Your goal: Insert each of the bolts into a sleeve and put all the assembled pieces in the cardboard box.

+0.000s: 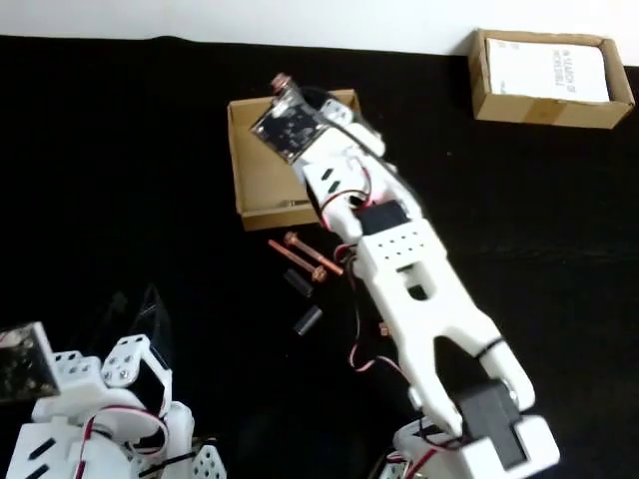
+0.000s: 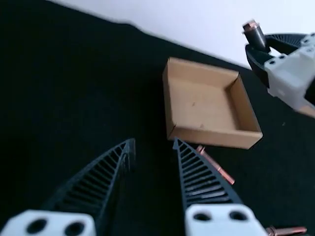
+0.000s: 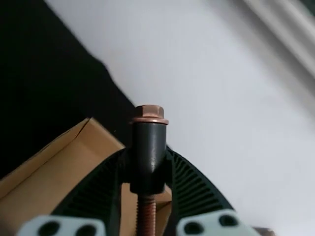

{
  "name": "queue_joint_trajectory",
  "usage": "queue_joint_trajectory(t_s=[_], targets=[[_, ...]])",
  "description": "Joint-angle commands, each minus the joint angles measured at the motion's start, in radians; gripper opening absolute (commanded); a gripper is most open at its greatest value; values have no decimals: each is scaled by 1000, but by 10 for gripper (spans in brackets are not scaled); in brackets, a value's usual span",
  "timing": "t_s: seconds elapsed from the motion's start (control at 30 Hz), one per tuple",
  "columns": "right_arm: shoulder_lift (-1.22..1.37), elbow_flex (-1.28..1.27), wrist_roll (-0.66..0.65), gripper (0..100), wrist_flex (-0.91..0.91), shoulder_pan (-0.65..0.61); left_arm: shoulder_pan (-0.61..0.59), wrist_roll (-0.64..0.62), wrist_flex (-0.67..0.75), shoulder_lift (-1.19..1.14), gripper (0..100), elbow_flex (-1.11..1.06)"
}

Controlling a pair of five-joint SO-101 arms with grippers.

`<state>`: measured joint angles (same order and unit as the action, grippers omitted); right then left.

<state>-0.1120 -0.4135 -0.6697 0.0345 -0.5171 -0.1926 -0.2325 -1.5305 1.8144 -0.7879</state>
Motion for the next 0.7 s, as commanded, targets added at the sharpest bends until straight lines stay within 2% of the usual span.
queue_joint_trajectory(t_s=[0.0,0.23,0.43,0.5,0.67], targets=[[62,71,-14,6,-31,-7,-21,0,-3,5,136,-28],[213,71,-15,6,-35,-1,-21,0,17,5,136,-151],[334,73,-17,8,-36,12,-42,0,169,7,136,-274],[349,68,-54,12,-28,15,-70,3,232,7,136,-317],[352,51,-78,130,15,16,-96,3,299,7,136,-389]])
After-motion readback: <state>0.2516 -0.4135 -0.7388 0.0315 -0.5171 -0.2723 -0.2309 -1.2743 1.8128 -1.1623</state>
